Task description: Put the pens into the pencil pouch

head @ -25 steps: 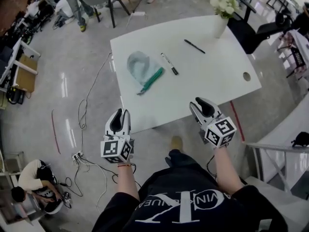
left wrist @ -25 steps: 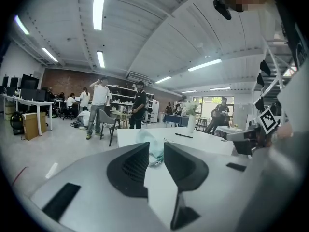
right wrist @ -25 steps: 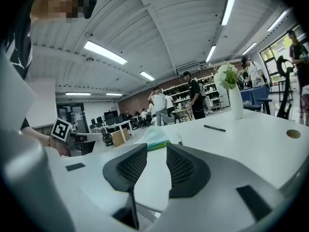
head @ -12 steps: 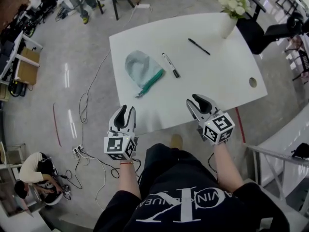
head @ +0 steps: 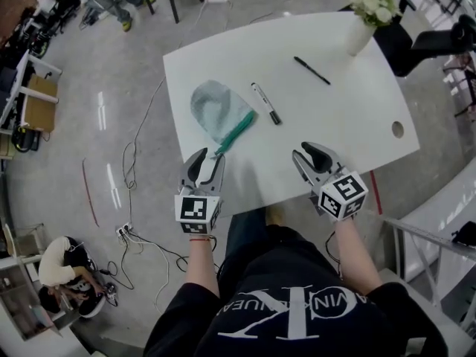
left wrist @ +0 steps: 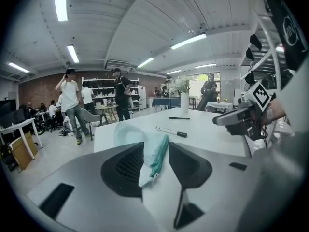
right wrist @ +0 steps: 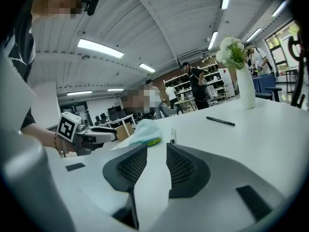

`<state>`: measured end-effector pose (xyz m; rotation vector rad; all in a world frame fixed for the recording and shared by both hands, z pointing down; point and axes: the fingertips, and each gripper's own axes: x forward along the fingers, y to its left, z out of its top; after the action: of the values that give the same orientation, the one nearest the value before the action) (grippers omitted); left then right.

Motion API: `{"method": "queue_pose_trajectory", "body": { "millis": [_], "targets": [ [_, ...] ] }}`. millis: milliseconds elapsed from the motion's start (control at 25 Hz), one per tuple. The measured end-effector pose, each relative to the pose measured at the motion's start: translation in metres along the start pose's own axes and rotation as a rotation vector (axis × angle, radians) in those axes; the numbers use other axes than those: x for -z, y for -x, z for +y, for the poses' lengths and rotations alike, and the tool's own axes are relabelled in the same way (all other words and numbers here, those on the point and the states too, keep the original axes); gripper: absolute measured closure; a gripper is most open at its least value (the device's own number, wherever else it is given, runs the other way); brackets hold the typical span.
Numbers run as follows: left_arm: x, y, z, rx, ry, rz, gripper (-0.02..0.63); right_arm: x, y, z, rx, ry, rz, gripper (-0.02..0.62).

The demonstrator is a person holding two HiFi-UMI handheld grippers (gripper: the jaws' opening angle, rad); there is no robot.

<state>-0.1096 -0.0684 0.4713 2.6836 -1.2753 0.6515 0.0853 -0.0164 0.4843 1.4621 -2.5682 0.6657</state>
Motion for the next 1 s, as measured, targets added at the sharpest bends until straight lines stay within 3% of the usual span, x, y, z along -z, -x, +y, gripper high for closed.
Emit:
{"method": "queue_pose_trajectory", "body": {
  "millis": [160, 320, 520, 600, 720, 880, 1000],
  "targets": [
    [-0.002, -0.03, 0.004, 0.043, -0.093, 0.067, 0.422, -0.006, -0.009, -0.008, 0.009, 0.015, 0.022, 0.482],
    [0.005, -0.054, 0.004, 0.101, -0.283, 0.175, 0.37, -0.008, -0.024, -0.016, 0.016, 0.007, 0.037, 0.483],
    [0.016, -0.072, -0.006, 0.209, -0.456, 0.266, 0.378, -0.006, -0.041, -0.019, 0.016, 0.009, 0.062, 0.483],
    [0.022, -0.077, -0.009, 0.242, -0.505, 0.305, 0.432, -0.005, -0.046, -0.019, 0.015, 0.003, 0.069, 0.482],
    [0.028, -0.082, -0.01, 0.28, -0.511, 0.339, 0.449, -0.005, -0.053, -0.018, 0.012, 0.002, 0.077, 0.483],
    [0.035, -0.088, -0.009, 0.328, -0.475, 0.388, 0.449, -0.005, -0.059, -0.02, 0.014, -0.005, 0.084, 0.483],
    [0.041, -0.09, -0.009, 0.354, -0.435, 0.414, 0.488, -0.003, -0.064, -0.021, 0.017, -0.011, 0.09, 0.483]
  ]
}}
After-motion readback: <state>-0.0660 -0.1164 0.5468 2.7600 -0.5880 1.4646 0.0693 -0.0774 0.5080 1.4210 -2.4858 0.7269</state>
